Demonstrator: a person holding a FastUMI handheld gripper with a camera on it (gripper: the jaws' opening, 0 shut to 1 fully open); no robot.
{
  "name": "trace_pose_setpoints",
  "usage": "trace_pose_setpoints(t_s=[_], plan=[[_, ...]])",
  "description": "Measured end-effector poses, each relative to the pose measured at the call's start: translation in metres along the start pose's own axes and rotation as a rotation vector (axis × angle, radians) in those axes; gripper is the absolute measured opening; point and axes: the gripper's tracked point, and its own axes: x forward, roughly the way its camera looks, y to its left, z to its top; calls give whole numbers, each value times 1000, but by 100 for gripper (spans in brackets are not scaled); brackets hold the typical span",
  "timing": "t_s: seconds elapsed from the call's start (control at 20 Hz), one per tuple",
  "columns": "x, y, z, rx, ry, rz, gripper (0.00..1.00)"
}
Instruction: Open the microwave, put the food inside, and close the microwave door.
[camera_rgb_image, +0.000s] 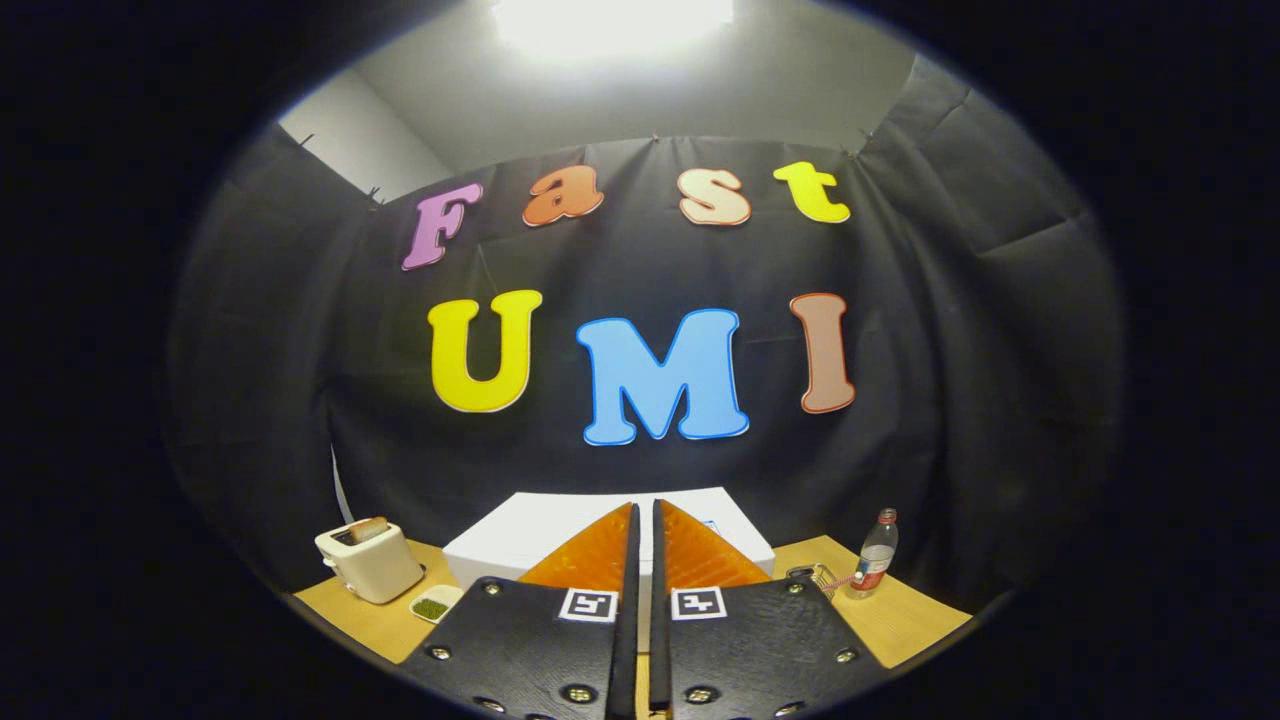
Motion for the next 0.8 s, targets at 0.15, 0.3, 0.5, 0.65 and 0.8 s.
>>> trace_pose_setpoints(t_s=[0.15,0.3,0.5,0.65,0.8], plan=[[-9,5,23,67,-40,13,18],[-8,-6,33,47,-86,-8,31],[-6,26,8,10,-8,156,75],[11,26,1,-114,-51,120,85],[17,37,-7,-188,-100,99,90]])
